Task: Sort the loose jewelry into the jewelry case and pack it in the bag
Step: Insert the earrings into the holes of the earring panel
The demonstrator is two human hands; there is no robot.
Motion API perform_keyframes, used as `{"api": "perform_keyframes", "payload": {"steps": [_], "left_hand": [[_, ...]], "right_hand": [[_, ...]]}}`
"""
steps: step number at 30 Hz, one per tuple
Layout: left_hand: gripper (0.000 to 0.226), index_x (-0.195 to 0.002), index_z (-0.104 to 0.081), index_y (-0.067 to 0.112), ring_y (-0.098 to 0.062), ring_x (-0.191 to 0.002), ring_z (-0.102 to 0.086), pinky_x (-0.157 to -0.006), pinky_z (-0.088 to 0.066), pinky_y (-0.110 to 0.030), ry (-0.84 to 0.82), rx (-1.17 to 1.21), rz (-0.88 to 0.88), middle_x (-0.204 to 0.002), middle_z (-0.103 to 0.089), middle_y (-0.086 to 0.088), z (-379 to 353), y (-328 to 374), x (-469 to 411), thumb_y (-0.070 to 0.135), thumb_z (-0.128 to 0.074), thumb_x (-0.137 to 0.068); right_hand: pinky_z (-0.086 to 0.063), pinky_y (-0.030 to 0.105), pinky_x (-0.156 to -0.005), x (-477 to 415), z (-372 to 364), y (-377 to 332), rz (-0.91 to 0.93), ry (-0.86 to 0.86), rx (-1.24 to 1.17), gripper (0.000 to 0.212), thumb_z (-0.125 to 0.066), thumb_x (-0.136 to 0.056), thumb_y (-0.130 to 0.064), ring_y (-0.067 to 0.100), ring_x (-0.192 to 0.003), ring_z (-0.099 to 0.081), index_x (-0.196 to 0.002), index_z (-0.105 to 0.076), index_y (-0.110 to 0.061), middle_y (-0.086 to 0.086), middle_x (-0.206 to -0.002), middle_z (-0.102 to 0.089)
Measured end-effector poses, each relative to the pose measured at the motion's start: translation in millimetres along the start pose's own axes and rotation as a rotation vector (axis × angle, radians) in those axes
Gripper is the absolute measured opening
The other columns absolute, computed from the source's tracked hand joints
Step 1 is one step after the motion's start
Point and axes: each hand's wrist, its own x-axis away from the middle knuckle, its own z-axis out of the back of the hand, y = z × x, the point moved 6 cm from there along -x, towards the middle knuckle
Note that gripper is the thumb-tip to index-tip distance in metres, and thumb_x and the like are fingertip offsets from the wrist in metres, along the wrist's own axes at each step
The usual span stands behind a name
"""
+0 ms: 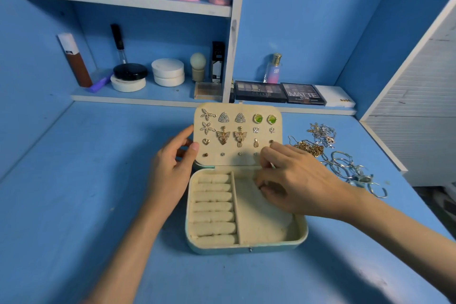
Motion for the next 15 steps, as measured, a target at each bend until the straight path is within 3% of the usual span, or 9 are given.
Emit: {"api": "perform_keyframes", "payload": {"steps": [8, 12, 15], "left_hand": [[0.034, -0.120, -0.055, 0.037, 0.004, -0.074, -0.055, -0.069, -0.044, -0.025, 0.000, 0.006, 0.008, -0.095, -0.062, 0.015, 1.0, 2.4, 2.0, 0.014, -0.054, -0.095], [0.034, -0.120, -0.055, 0.038, 0.000, -0.080, -0.057, -0.074, -0.049, -0.031, 0.002, -0.008, 0.006, -0.098, -0.064, 0.013, 1.7, 4.8, 3.6, 0.015, -0.055, -0.095], [0.035, -0.125, -0.057, 0.033, -0.008, -0.089, -0.059, -0.078, -0.051, -0.037, 0.003, 0.004, 0.009, -0.102, -0.066, 0.006, 2.0, 5.0, 4.5, 0.015, -0.056, -0.095]], "right_hand": [[-0.042, 0.026, -0.058, -9.1, 1.2, 0.0, -0.028, -0.041, -0.092, 0.005, -0.060, -0.070, -0.020, 0.018, -0.071, -0.048, -0.067, -0.062, -0.017, -0.001, -0.079, -0.052], [-0.042, 0.028, -0.070, -31.2, 39.7, 23.1, -0.156, 0.143, -0.290, 0.018, -0.054, -0.076, -0.028, 0.020, -0.079, -0.052, -0.074, -0.065, -0.015, 0.002, -0.084, -0.057], [-0.041, 0.025, -0.082, -49.8, 63.3, 45.2, -0.276, 0.259, -0.378, 0.010, -0.061, -0.077, -0.022, 0.020, -0.089, -0.053, -0.076, -0.066, -0.013, 0.002, -0.092, -0.059]]}}
